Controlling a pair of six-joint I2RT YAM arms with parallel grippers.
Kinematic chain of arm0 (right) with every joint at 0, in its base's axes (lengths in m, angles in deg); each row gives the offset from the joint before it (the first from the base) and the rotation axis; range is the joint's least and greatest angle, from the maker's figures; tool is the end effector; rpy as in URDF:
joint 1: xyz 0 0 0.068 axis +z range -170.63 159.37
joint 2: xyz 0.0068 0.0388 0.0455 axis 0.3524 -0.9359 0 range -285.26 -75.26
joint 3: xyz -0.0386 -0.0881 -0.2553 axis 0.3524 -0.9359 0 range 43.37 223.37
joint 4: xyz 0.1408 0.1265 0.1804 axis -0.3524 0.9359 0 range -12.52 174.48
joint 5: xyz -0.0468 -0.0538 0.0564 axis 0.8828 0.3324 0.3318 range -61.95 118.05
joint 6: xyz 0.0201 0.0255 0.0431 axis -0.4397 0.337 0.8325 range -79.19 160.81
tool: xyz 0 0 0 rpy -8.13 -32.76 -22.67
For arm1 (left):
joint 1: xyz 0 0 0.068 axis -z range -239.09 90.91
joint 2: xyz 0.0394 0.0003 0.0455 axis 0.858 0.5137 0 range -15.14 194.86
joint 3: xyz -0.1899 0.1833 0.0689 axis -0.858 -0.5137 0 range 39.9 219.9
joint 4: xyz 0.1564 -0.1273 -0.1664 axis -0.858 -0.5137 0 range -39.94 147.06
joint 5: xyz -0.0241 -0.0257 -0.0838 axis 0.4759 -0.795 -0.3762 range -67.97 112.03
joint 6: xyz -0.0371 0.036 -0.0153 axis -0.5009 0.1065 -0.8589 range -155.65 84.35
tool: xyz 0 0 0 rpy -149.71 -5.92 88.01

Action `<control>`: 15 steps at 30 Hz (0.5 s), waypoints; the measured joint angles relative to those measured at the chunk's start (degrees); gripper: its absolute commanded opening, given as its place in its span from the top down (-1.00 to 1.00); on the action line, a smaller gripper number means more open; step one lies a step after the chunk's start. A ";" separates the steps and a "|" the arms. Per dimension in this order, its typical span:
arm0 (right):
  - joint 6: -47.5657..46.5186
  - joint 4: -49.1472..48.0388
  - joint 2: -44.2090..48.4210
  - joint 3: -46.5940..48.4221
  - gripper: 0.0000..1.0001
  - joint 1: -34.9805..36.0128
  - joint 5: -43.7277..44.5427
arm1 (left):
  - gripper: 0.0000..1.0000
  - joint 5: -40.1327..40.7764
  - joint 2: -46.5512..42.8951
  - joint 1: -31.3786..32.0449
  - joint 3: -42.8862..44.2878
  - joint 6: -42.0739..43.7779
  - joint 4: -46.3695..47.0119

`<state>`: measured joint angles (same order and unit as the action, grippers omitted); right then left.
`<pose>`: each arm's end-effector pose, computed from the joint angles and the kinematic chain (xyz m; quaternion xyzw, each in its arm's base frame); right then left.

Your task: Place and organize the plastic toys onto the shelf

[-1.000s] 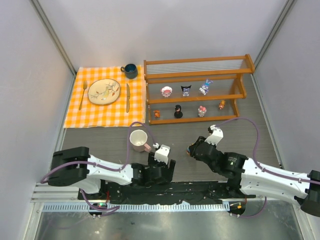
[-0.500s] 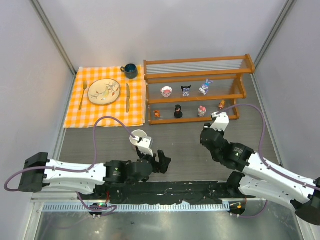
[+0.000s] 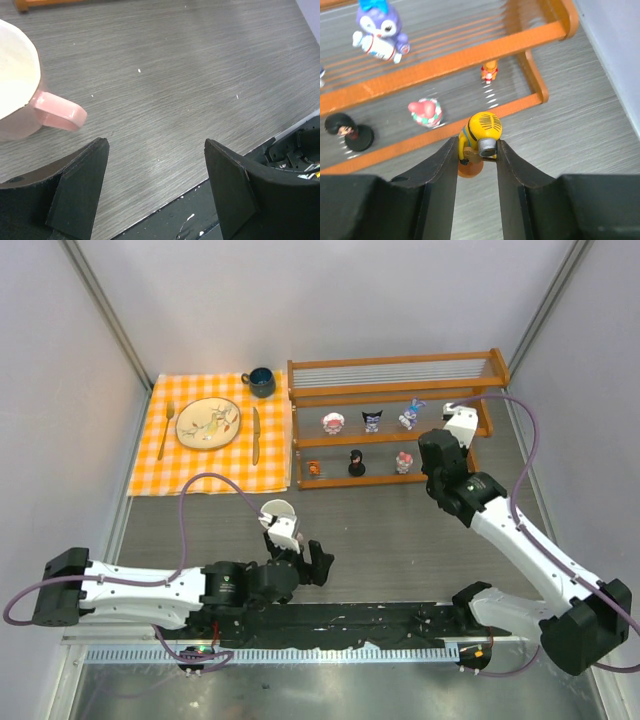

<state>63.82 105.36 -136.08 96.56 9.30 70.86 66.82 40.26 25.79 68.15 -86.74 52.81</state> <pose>0.2059 0.0906 0.3127 0.1168 0.8363 -0.1004 0.5262 0.0429 -0.1971 0.2206 0.0559 0.8256 -0.2950 0.4777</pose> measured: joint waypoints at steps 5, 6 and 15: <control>-5.79 -5.14 -3.45 1.36 0.98 -6.10 -1.81 | -0.66 1.75 -1.55 -1.03 1.36 2.93 -2.25; -6.99 -6.23 -3.69 1.36 0.99 -7.30 -2.60 | -0.66 2.25 -1.77 -1.36 2.03 3.89 -2.93; -18.67 -18.53 -3.89 1.18 0.98 -14.71 -9.97 | -0.66 3.34 -4.68 -4.70 4.22 8.17 -4.50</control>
<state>45.15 86.82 -139.97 97.74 -5.41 60.89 70.17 35.58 21.09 72.37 -78.56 48.30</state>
